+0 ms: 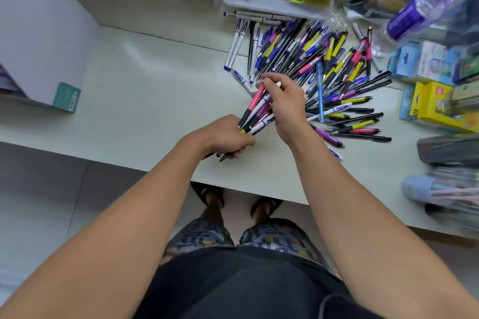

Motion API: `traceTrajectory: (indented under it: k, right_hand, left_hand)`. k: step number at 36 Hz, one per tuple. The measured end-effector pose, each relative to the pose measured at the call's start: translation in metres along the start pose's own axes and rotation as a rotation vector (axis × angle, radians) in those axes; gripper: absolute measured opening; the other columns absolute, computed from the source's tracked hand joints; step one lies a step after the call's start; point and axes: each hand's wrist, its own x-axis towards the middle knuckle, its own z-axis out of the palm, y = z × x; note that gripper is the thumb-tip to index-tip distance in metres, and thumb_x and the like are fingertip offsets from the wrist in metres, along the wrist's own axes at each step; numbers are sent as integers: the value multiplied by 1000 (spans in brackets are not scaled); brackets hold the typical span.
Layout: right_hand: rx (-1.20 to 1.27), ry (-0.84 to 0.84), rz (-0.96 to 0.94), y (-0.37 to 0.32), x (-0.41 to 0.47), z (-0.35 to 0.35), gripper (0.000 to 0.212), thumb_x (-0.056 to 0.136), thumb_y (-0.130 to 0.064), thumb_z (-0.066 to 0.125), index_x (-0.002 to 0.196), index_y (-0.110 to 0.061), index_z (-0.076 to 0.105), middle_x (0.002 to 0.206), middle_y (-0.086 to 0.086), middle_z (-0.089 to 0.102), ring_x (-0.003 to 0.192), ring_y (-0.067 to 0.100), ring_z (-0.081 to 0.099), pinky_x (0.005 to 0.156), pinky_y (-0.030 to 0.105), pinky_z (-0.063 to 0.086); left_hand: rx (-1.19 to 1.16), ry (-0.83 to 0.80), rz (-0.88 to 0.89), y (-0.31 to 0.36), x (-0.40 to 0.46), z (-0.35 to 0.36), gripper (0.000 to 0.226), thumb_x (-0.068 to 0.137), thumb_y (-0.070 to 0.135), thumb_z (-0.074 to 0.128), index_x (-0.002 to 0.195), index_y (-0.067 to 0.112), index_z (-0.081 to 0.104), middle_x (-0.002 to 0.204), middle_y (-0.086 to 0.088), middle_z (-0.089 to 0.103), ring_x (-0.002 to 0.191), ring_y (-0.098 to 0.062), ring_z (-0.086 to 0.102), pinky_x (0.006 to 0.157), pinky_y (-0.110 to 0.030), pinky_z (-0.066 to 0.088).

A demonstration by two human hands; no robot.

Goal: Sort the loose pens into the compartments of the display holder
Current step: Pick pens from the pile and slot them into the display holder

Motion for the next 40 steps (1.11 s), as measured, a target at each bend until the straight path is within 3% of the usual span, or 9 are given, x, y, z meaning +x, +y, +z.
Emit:
traceTrajectory:
  k: [2,12,18,21,28,32,34,37,40]
  right_hand:
    - [-21,30,-35,0,1,3,16,93,-25,64,88,-32,77,96,33,65,84,54,62,70,58,54]
    - [-125,160,-182,1,16,4,11,98,-17,60,95,-22,71,80,-5,66,63,3,50,63,22,43]
    - [-159,213,-150,4,25,-6,12,97,-20,60,99,-21,72,85,1,67,73,12,55,70,39,52]
    - [-220,132,-147,2,23,-8,12,97,-20,61,100,-18,73,87,12,69,69,16,52,64,34,46]
    - [-129,147,-96,-6,18,0,14,97,-21,64,95,-15,75,88,-8,72,89,10,66,89,33,54]
    - [103,118,-44,-19,6,-2,36,106,-27,52,140,-16,59,140,-5,61,120,-1,54,91,11,42]
    - [181,155,-5,-22,-5,-4,45,108,-36,47,151,-24,44,156,-3,45,133,10,48,97,21,46]
    - [105,172,193,-24,-30,-4,37,103,-50,51,122,-20,62,132,6,64,113,23,66,90,39,58]
    - [-72,-109,287,-16,-58,-4,40,96,-45,68,97,-5,72,97,17,76,75,21,74,71,33,59]
  left_hand:
    - [-78,-23,7,2,5,-4,13,92,9,61,82,10,54,61,-7,56,50,-20,53,52,-30,44]
    - [-454,-318,-87,19,25,-21,7,100,12,59,107,9,60,71,-4,55,58,-13,54,54,-23,50]
    - [-490,-435,-167,31,35,-35,14,102,16,55,115,12,54,72,-4,59,62,-13,57,59,-25,54]
    - [-351,-445,-160,36,38,-34,10,102,19,57,100,9,55,72,-5,60,64,-17,61,63,-29,55]
    - [-465,-308,-57,47,45,-15,16,103,14,54,88,10,53,62,-3,56,52,-13,55,49,-23,51]
    - [-610,-237,-24,47,48,-11,15,102,15,57,86,14,56,59,2,49,46,-6,45,44,-17,42]
    - [-791,-176,-18,48,51,-14,14,102,16,58,87,15,57,57,4,49,44,-5,45,44,-17,42]
    - [-1101,-30,-3,47,54,-25,17,101,15,58,84,14,58,59,4,51,47,-7,49,46,-21,46]
    - [-1328,92,7,44,51,-36,27,101,16,56,74,13,54,55,4,50,46,-6,50,47,-21,46]
